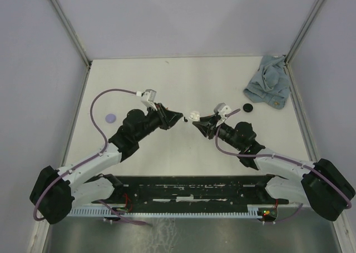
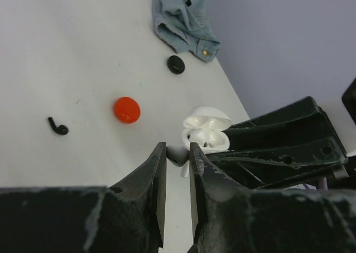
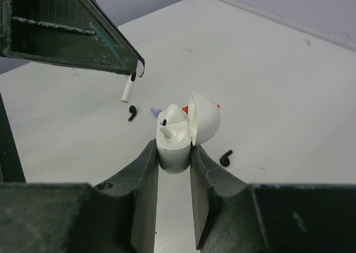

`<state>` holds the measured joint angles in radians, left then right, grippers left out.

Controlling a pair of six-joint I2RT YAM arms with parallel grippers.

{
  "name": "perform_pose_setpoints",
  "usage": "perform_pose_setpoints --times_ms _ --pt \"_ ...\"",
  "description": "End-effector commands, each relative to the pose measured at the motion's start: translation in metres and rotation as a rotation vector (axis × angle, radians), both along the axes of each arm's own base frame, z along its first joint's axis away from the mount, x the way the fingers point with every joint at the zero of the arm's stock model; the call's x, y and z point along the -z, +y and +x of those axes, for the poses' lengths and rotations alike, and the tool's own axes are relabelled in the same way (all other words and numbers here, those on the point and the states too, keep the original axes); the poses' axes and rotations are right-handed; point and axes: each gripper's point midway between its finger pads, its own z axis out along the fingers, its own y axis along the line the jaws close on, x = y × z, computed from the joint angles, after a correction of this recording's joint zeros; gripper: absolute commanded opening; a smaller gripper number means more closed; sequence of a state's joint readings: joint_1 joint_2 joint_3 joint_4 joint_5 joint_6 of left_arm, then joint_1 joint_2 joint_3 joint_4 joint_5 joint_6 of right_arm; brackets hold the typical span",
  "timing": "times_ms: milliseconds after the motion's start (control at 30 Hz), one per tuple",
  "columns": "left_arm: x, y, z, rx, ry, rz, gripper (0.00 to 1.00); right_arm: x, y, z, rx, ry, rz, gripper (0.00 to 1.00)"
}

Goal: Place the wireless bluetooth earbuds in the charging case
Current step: Place the earbud in the charging case.

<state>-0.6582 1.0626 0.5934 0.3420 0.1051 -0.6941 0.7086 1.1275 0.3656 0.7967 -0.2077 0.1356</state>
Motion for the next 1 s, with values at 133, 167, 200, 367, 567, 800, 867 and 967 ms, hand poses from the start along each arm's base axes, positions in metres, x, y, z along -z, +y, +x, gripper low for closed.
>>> perform_pose_setpoints --times_ms 133,167,200,367,567,800,867,967 --pt "-0.067 -0.027 -0.003 0.040 -0.267 -0.089 0.15 -0.056 0.008 0.004 0.000 -0.107 0.143 0.02" --pt "-0.069 -0.029 -0.003 0.041 -0.278 -0.089 0.15 -0.057 0.009 0.004 -0.002 -0.108 0.145 0.02" --pt "-0.071 -0.031 -0.003 0.043 -0.291 -0.085 0.15 -0.058 0.009 0.004 -0.004 -0.110 0.148 0.02" --pt "-0.076 -0.040 -0.004 0.037 -0.335 -0.061 0.15 -0.059 0.011 0.003 -0.012 -0.115 0.156 0.02" --pt "-0.072 -0.045 -0.002 0.012 -0.364 -0.014 0.15 -0.061 0.013 0.002 -0.020 -0.116 0.166 0.02" --pt "-0.060 -0.049 0.000 -0.004 -0.365 0.042 0.15 -0.065 0.011 0.000 -0.019 -0.125 0.174 0.02" --pt "-0.057 -0.050 0.002 -0.011 -0.365 0.057 0.15 -0.067 0.011 0.000 -0.018 -0.129 0.176 0.02" --pt "-0.054 -0.052 0.001 -0.008 -0.367 0.071 0.15 -0.069 0.010 -0.001 -0.016 -0.134 0.175 0.02"
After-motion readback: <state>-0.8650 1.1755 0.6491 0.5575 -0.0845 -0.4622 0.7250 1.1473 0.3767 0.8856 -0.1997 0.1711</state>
